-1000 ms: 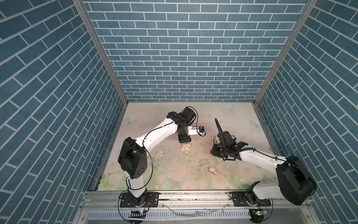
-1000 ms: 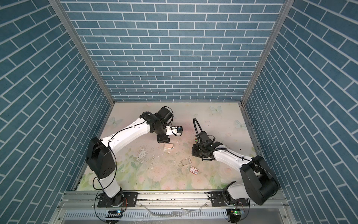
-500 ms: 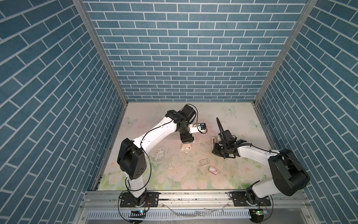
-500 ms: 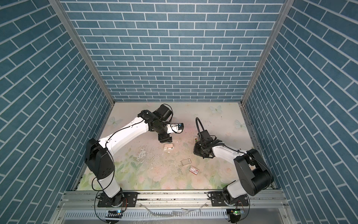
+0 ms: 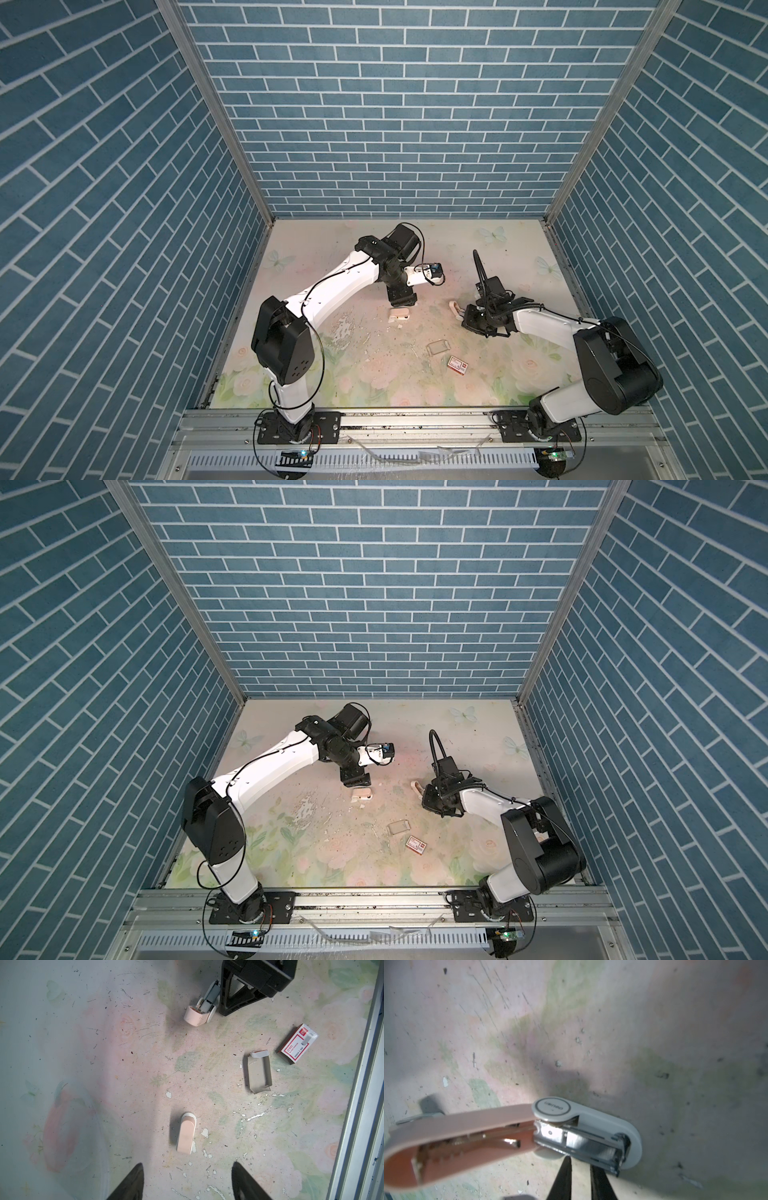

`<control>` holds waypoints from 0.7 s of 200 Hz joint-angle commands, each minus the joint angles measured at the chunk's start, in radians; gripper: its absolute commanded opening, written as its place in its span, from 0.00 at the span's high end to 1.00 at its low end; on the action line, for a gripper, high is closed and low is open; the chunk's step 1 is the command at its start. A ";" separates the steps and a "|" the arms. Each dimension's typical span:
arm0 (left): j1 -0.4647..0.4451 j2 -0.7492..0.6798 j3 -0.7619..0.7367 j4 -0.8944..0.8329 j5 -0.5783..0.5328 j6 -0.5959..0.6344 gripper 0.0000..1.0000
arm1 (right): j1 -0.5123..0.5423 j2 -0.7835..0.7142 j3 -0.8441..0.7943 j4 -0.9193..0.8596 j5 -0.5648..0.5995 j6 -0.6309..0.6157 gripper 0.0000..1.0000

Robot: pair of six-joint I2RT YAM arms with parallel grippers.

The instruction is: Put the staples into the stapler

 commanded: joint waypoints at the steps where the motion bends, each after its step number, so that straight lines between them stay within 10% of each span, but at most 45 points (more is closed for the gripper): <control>1: 0.001 0.016 -0.005 -0.011 0.020 -0.012 0.31 | -0.022 0.041 0.014 -0.032 0.031 -0.037 0.80; 140: 0.001 0.020 -0.033 -0.003 0.049 -0.017 0.31 | -0.118 -0.169 -0.060 -0.008 0.016 0.031 0.73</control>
